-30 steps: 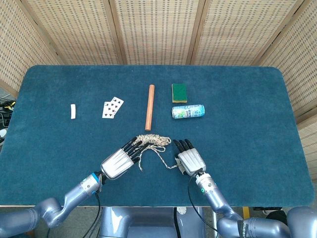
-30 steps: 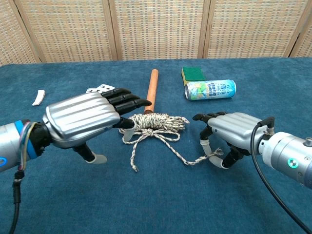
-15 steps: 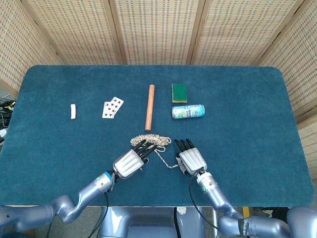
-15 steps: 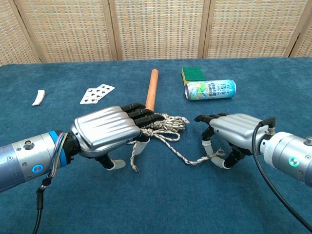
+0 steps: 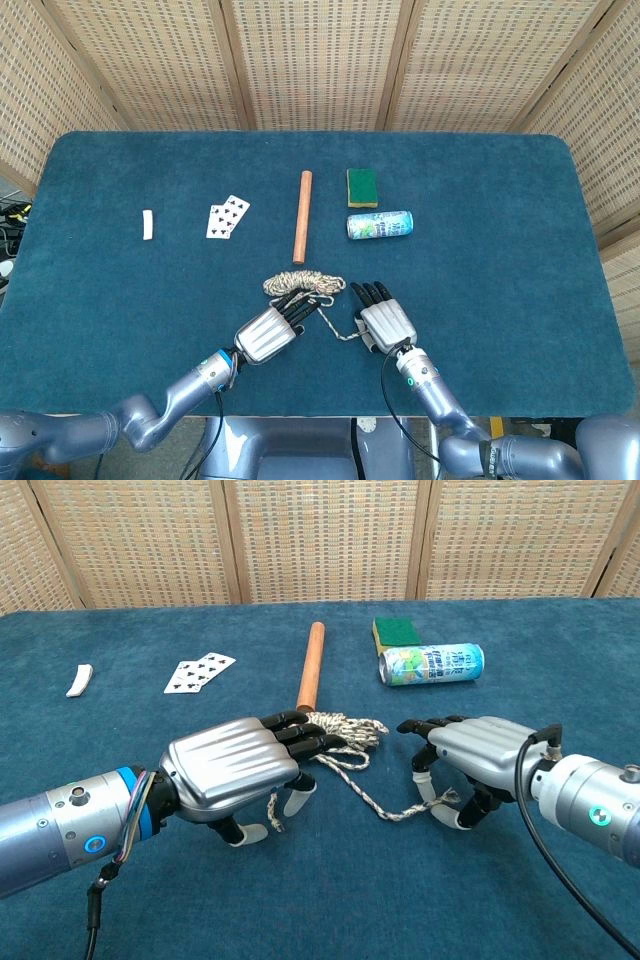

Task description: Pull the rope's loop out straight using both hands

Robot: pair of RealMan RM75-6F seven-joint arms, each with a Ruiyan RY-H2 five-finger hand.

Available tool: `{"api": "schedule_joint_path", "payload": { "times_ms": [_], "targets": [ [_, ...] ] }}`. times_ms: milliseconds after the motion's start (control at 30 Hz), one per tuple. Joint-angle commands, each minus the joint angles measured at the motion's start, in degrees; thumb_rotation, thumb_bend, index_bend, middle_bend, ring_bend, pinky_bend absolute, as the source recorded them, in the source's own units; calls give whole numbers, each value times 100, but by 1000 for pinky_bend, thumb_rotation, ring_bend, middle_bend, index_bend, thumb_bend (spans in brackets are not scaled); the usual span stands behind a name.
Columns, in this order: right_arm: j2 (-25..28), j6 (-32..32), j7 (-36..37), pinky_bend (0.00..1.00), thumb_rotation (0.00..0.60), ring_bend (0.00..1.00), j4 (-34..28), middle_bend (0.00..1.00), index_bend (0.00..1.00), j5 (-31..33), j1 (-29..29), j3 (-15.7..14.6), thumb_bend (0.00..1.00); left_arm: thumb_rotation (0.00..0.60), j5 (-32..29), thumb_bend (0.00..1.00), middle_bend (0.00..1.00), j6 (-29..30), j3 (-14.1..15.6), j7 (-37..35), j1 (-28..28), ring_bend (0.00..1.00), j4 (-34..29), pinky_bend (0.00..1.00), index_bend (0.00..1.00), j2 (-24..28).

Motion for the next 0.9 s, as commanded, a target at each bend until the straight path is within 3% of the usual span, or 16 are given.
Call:
{"api": "schedule_joint_path", "payload": {
  "times_ms": [33, 900],
  "targets": [
    [1, -1, 16, 0, 600, 0, 15, 0, 655, 0, -2, -6, 565, 600, -41, 312, 0, -2, 8, 17, -19, 0, 22, 0, 512, -31],
    [15, -17, 151, 0, 600, 0, 84, 0, 656, -19, 3, -17, 565, 600, -427, 366, 0, -54, 102, 171, -151, 0, 170, 0, 555, -232]
  ]
}}
